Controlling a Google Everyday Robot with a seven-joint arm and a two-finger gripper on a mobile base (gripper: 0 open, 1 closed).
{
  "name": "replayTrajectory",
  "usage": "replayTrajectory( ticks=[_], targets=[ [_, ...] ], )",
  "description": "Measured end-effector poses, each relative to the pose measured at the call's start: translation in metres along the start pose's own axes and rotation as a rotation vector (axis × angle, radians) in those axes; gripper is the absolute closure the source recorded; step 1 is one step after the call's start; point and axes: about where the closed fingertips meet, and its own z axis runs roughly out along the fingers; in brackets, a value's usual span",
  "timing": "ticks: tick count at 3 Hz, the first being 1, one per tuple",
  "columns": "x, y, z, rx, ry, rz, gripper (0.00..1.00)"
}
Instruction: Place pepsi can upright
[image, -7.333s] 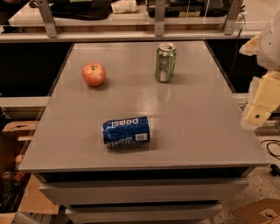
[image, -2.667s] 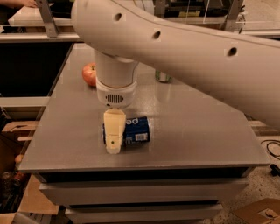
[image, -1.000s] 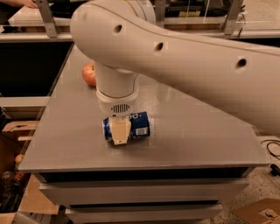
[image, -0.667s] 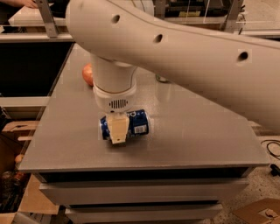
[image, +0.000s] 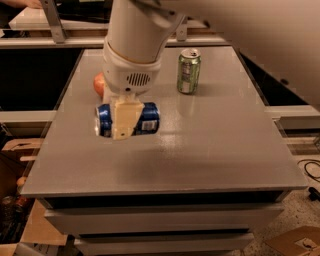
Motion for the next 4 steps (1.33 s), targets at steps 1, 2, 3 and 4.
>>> replayTrajectory(
  ticks=[1, 2, 3, 4],
  targets=[
    [-0.024, -0.009, -0.021, -0.014, -0.223, 0.022, 1.00],
    [-0.047, -0.016, -0.015, -0.077, -0.466, 0.091, 1.00],
    [-0.065, -0.010, -0.023, -0.118, -0.551, 0.101, 1.00],
    [-0.065, -0.010, -0.023, -0.117, -0.551, 0.100, 1.00]
  ],
)
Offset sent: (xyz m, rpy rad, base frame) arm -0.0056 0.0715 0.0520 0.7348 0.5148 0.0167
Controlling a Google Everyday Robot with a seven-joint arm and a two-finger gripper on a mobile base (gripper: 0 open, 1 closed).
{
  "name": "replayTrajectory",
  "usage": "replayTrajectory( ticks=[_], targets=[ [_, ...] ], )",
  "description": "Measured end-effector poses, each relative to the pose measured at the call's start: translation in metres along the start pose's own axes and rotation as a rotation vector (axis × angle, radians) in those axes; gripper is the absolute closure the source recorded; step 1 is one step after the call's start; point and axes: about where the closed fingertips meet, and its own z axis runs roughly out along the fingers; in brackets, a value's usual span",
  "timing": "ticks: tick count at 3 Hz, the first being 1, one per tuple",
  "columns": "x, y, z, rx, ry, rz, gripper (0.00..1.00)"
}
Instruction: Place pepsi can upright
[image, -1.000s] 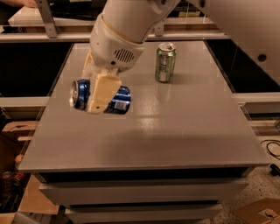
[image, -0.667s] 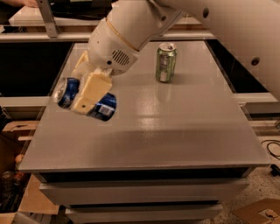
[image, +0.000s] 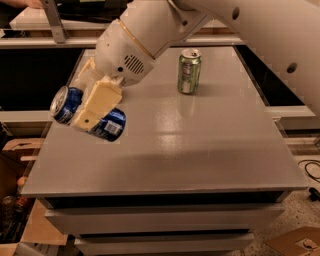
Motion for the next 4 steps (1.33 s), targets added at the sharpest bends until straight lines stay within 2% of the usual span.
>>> replayTrajectory(
  ticks=[1, 2, 3, 4],
  targets=[
    [0.004, -0.003, 0.003, 0.042, -0.085, -0.001, 1.00],
    [0.015, 0.001, 0.012, 0.122, -0.274, 0.015, 1.00],
    [0.025, -0.016, 0.006, 0.245, -0.440, 0.046, 1.00],
    [0.029, -0.030, -0.001, 0.323, -0.558, 0.055, 1.00]
  ],
)
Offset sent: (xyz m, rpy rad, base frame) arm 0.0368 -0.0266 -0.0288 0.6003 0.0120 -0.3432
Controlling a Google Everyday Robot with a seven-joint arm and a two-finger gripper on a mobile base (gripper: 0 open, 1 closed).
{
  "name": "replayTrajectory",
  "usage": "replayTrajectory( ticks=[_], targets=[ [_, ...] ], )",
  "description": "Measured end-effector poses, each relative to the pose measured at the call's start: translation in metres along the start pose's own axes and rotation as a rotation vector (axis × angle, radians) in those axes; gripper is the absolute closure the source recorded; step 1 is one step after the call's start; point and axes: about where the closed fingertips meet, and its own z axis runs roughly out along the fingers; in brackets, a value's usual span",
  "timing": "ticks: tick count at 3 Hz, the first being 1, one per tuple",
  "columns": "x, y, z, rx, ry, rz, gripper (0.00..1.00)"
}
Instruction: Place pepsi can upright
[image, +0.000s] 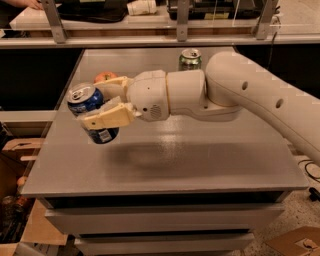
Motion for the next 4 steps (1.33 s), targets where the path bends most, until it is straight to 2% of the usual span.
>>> replayTrajectory(
  ticks=[1, 2, 4],
  targets=[
    [-0.001, -0.011, -0.003, 0.045, -0.065, 0.009, 1.00],
    [0.002, -0.018, -0.002, 0.067, -0.096, 0.020, 1.00],
    [0.017, -0.028, 0.008, 0.071, -0.086, 0.040, 1.00]
  ],
)
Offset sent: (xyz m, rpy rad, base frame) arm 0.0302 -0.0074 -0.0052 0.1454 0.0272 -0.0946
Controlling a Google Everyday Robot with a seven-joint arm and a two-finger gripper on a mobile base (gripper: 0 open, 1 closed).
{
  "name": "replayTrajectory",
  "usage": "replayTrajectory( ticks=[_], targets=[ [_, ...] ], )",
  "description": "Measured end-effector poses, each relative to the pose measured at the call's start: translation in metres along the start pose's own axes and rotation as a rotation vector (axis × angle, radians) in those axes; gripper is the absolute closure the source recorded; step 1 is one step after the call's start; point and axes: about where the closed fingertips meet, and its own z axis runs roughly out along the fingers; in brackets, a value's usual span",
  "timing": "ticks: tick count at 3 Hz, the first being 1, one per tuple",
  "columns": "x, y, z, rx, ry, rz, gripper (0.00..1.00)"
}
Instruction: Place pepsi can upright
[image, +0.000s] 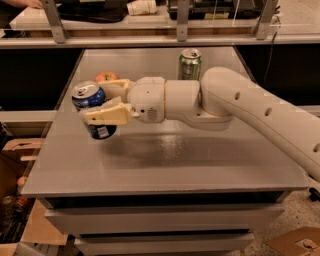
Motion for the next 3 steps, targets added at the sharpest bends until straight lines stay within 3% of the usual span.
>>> replayTrajectory(
  ticks=[2, 3],
  targets=[
    [0.021, -0.009, 0.009, -0.005, 0.008, 0.010, 1.00],
    [0.028, -0.013, 0.013, -0.004, -0.006, 0.003, 0.81]
  ],
)
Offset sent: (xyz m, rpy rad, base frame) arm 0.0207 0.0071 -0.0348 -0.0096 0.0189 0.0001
